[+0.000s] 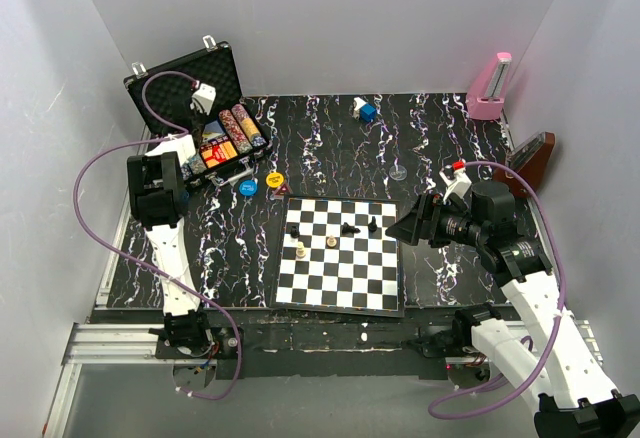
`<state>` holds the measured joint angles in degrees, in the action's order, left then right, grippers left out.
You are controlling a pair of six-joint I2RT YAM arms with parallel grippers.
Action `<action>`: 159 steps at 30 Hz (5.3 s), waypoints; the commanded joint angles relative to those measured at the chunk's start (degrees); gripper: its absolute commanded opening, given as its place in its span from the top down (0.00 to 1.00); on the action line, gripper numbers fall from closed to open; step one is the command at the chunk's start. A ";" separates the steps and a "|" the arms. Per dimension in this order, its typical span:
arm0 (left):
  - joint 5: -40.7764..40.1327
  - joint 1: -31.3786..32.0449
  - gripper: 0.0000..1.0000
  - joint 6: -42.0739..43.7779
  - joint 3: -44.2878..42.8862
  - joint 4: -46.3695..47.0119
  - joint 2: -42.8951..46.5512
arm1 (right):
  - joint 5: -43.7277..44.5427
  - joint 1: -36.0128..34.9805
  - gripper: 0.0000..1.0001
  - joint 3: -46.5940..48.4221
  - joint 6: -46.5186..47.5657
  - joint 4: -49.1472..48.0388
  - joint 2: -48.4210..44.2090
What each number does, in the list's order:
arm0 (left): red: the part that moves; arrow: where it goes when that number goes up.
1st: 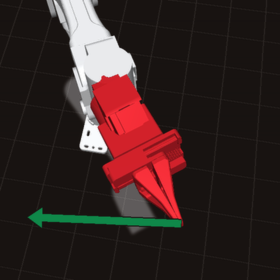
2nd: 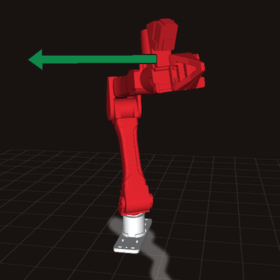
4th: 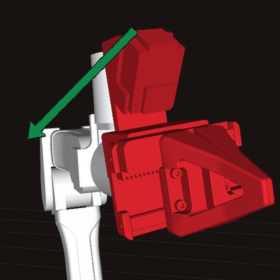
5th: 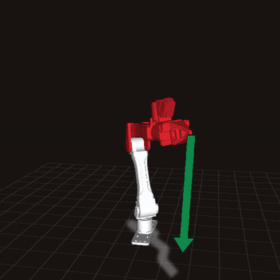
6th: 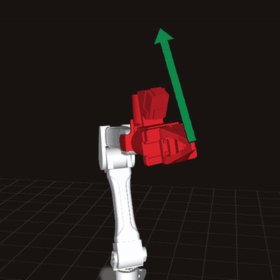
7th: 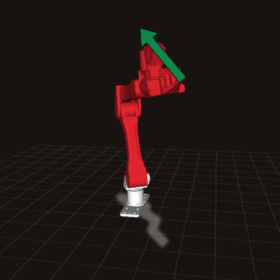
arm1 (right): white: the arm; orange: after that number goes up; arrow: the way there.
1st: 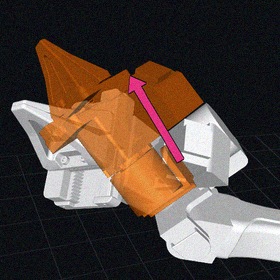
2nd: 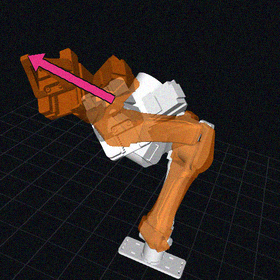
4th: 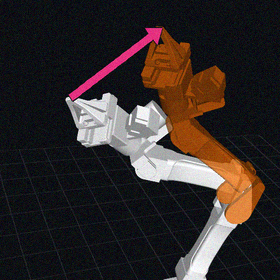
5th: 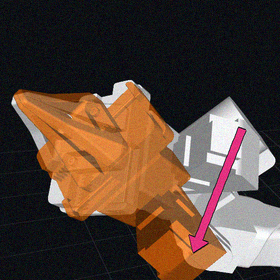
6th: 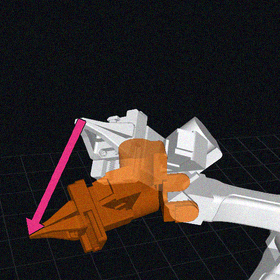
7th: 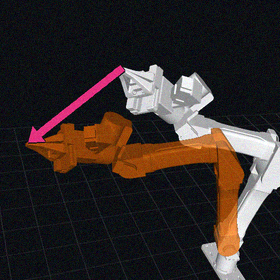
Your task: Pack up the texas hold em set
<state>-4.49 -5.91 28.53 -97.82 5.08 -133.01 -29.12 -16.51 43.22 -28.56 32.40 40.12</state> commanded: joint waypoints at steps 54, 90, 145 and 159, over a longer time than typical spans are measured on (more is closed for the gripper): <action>-5.18 9.34 0.02 -31.42 25.75 -14.47 47.30 | 26.22 0.34 0.04 8.45 6.41 7.93 -0.57; 17.15 9.69 0.02 -36.45 37.97 -29.78 62.43 | 34.75 -1.95 0.08 46.06 12.20 11.18 64.72; 17.41 9.69 0.02 -36.88 38.23 -29.95 62.35 | 34.32 1.83 0.33 69.02 17.04 16.90 92.60; 17.32 9.69 0.02 -36.97 38.23 -29.95 62.61 | 33.78 2.36 0.40 70.24 16.52 18.22 94.00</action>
<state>12.12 3.60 -8.19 -59.24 -25.26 -71.94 4.58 -14.39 110.52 -11.81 48.45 132.03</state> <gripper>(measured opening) 0.981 0.616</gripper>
